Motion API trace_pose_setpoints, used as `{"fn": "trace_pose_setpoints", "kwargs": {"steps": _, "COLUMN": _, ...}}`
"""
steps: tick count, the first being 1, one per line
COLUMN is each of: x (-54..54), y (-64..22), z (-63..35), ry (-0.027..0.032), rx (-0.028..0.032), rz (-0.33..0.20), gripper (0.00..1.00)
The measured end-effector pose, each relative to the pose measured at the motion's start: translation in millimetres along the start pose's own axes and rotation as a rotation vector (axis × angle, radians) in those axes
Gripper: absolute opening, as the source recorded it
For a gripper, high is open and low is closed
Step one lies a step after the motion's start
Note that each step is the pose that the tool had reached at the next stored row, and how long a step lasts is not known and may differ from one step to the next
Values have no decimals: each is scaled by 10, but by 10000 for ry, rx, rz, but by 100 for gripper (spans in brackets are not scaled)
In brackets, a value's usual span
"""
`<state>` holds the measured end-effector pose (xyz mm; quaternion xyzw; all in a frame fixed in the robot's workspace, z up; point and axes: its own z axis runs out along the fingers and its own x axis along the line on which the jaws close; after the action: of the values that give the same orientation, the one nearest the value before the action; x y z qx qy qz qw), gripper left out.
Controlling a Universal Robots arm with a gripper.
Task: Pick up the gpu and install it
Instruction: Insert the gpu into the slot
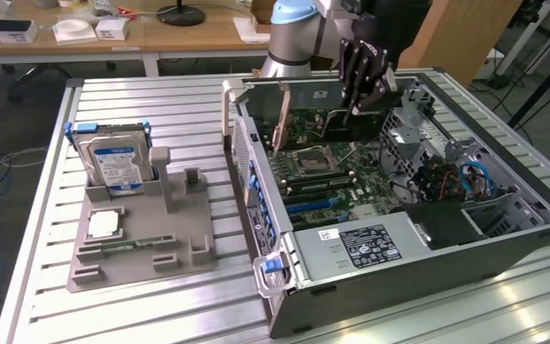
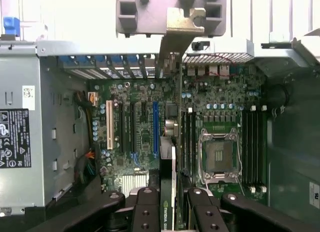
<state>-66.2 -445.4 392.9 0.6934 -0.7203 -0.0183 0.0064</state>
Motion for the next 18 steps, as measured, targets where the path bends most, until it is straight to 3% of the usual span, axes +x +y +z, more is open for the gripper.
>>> {"fn": "trace_pose_setpoints", "kwargs": {"steps": 2, "x": -3, "y": -65, "z": 51, "ry": 7, "rx": 0, "rz": -8, "gripper": 26}}
{"fn": "trace_pose_setpoints", "kwargs": {"steps": 5, "x": -5, "y": -150, "z": 102, "ry": 64, "rx": 0, "rz": -33, "gripper": 26}}
{"fn": "trace_pose_setpoints", "kwargs": {"steps": 14, "x": 97, "y": -148, "z": 237, "ry": 76, "rx": -45, "rz": -258, "gripper": 26}}
{"fn": "trace_pose_setpoints", "kwargs": {"steps": 15, "x": 96, "y": -148, "z": 247, "ry": 78, "rx": -30, "rz": -347, "gripper": 26}}
{"fn": "trace_pose_setpoints", "kwargs": {"steps": 18, "x": 97, "y": -148, "z": 261, "ry": 87, "rx": 144, "rz": -587, "gripper": 26}}
